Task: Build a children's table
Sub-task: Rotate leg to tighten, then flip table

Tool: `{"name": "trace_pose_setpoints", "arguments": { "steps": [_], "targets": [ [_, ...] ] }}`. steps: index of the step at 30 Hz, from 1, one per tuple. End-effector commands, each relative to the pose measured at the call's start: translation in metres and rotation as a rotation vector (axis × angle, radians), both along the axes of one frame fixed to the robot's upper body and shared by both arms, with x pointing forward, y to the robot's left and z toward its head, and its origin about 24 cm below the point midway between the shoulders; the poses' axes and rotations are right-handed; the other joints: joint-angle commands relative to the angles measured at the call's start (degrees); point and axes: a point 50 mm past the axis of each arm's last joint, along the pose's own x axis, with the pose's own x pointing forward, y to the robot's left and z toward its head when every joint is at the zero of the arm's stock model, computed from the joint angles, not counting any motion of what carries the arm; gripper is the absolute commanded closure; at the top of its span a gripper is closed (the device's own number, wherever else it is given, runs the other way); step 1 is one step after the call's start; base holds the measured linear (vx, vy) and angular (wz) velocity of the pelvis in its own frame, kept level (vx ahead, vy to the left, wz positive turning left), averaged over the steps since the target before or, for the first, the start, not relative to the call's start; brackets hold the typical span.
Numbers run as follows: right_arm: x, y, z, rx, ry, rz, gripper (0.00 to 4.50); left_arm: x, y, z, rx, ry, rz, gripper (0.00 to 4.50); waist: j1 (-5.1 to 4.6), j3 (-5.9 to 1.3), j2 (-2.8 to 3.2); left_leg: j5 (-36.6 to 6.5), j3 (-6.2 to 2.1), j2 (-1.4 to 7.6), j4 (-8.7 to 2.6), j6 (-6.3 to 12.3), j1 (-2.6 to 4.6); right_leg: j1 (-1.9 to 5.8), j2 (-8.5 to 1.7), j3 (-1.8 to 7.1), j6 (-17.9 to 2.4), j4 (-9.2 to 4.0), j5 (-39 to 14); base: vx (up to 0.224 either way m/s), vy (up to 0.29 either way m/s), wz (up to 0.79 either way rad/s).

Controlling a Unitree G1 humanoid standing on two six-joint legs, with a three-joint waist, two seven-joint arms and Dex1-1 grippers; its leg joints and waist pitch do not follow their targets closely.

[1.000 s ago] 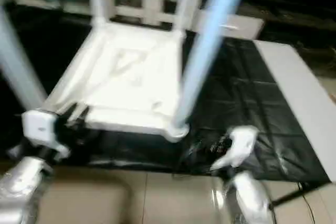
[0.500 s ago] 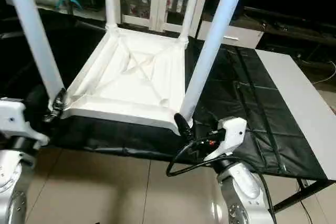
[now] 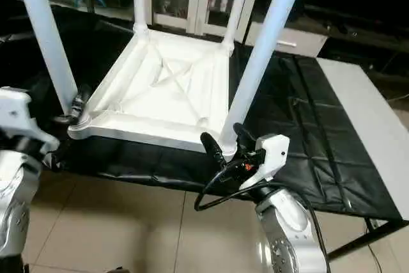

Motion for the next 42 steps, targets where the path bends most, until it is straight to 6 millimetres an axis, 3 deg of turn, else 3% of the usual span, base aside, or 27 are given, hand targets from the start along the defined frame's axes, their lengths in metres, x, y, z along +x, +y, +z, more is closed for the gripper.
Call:
{"name": "trace_pose_setpoints", "arguments": {
  "steps": [1, 2, 6, 7, 8, 9, 11, 12, 13, 14, 18, 24, 36, 42],
  "targets": [
    [0.003, -0.003, 0.002, 0.002, -0.005, -0.012, 0.00, 0.005, 0.002, 0.002, 0.021, 0.013, 0.025, 0.08, 0.06, -2.49, 1.47, -3.6, 0.27, 0.90, -4.51, -1.80, 1.17, 0.51, -2.15, 1.15, -6.1, -3.20, 16.5, 0.000, 0.000, 0.00],
    [0.003, -0.002, 0.003, 0.006, -0.006, -0.013, 0.00, 0.013, 0.010, 0.002, 0.032, 0.037, 0.081, 0.08, 0.00, -2.43, 1.75, -4.8, 0.29, 0.92, -4.63, -2.16, 1.23, 0.41, -2.16, 1.14, -6.2, -3.27, 15.7, 0.000, 0.000, 0.00],
    [0.001, -0.001, 0.003, 0.014, -0.008, -0.015, 0.00, 0.022, 0.013, 0.007, -0.044, 0.018, 0.082, 0.08, 0.11, -2.36, 1.80, -6.5, 0.22, 1.05, -4.85, -2.63, 1.16, 0.53, -2.42, 1.21, -7.1, -3.41, 13.5, 0.000, 0.000, 0.00],
    [0.001, -0.001, 0.003, 0.014, -0.008, -0.015, 0.00, 0.023, 0.013, 0.008, -0.047, 0.014, 0.079, 0.08, 0.22, -2.37, 2.03, -6.5, 0.18, 1.05, -4.86, -2.79, 1.18, 0.50, -2.43, 1.19, -7.3, -3.34, 13.5, 0.000, 0.000, 0.00],
    [0.000, -0.001, 0.003, 0.009, -0.011, -0.013, 0.00, 0.027, 0.010, 0.011, -0.070, -0.004, 0.051, 0.08, 0.27, -2.39, 2.64, -6.3, 0.15, 1.00, -4.87, -2.95, 1.12, 0.48, -2.45, 1.20, -7.5, -3.26, 13.9, 0.000, 0.000, 0.00],
    [0.000, -0.001, 0.003, 0.008, -0.011, -0.012, 0.00, 0.028, 0.010, 0.012, -0.074, -0.007, 0.045, 0.08, 0.19, -2.45, 2.19, -6.1, 0.24, 1.00, -4.76, -2.87, 1.12, 0.57, -2.42, 1.23, -7.5, -3.37, 14.3, 0.000, 0.000, 0.00],
    [-0.001, -0.002, 0.003, -0.006, -0.015, -0.020, 0.00, 0.032, 0.002, 0.016, -0.100, -0.016, -0.025, 0.08, 0.39, -2.41, 2.60, -6.0, 0.16, 1.04, -4.85, -3.21, 1.10, 0.53, -2.53, 1.20, -7.8, -3.23, 14.5, 0.000, 0.000, 0.00],
    [-0.001, -0.003, 0.003, -0.008, -0.015, -0.025, 0.00, 0.033, 0.000, 0.016, -0.100, -0.017, -0.038, 0.08, 0.33, -2.36, 2.30, -6.3, 0.26, 1.06, -4.90, -3.27, 1.06, 0.60, -2.49, 1.22, -7.9, -3.34, 14.4, 0.000, 0.000, 0.00],
    [-0.001, -0.003, 0.002, -0.017, -0.015, -0.034, 0.00, 0.035, -0.002, 0.017, -0.098, -0.014, -0.050, 0.08, 0.35, -2.33, 2.68, -6.8, 0.17, 1.06, -4.97, -3.44, 1.04, 0.56, -2.50, 1.19, -8.0, -3.30, 13.9, 0.000, 0.000, 0.00],
    [-0.001, -0.004, 0.002, -0.033, -0.014, -0.044, 0.00, 0.037, -0.004, 0.016, -0.095, -0.005, -0.056, 0.08, 0.24, -2.29, 2.42, -7.1, 0.22, 1.06, -5.01, -3.42, 1.00, 0.66, -2.52, 1.23, -7.9, -3.41, 13.4, 0.000, 0.000, 0.00],
    [-0.001, -0.004, 0.001, -0.046, -0.012, -0.040, 0.00, 0.043, -0.006, 0.017, -0.105, 0.003, -0.050, 0.08, 0.19, -2.25, 2.56, -7.3, 0.26, 1.10, -4.97, -2.99, 1.01, 0.67, -2.64, 1.34, -7.9, -3.49, 12.8, 0.000, 0.000, 0.00],
    [0.000, -0.001, 0.002, -0.068, -0.023, -0.032, 0.00, 0.050, 0.002, 0.019, -0.121, 0.009, 0.031, 0.68, 0.04, -2.33, 2.75, -5.4, 0.15, 1.01, -4.82, -3.05, 0.90, 0.86, -2.51, 1.19, -7.8, -3.28, 15.8, 0.000, 0.000, 0.00],
    [0.004, -0.002, 0.003, -0.086, -0.025, -0.053, 0.00, 0.056, 0.003, 0.018, -0.267, 0.019, 0.057, 1.49, 0.04, -2.19, 2.93, -6.8, 0.18, 1.08, -5.01, -3.44, 0.92, 0.74, -2.57, 1.24, -8.4, -3.46, 14.0, 0.000, 0.000, 0.00],
    [0.003, -0.002, 0.003, -0.088, -0.026, -0.047, 0.00, 0.057, 0.001, 0.016, -0.358, 0.033, 0.071, 2.09, 0.09, -2.23, 2.94, -5.5, 0.21, 1.07, -4.86, -3.32, 0.91, 0.81, -2.53, 1.21, -8.3, -3.35, 15.9, 0.000, 0.000, 0.00]
  ]
}}
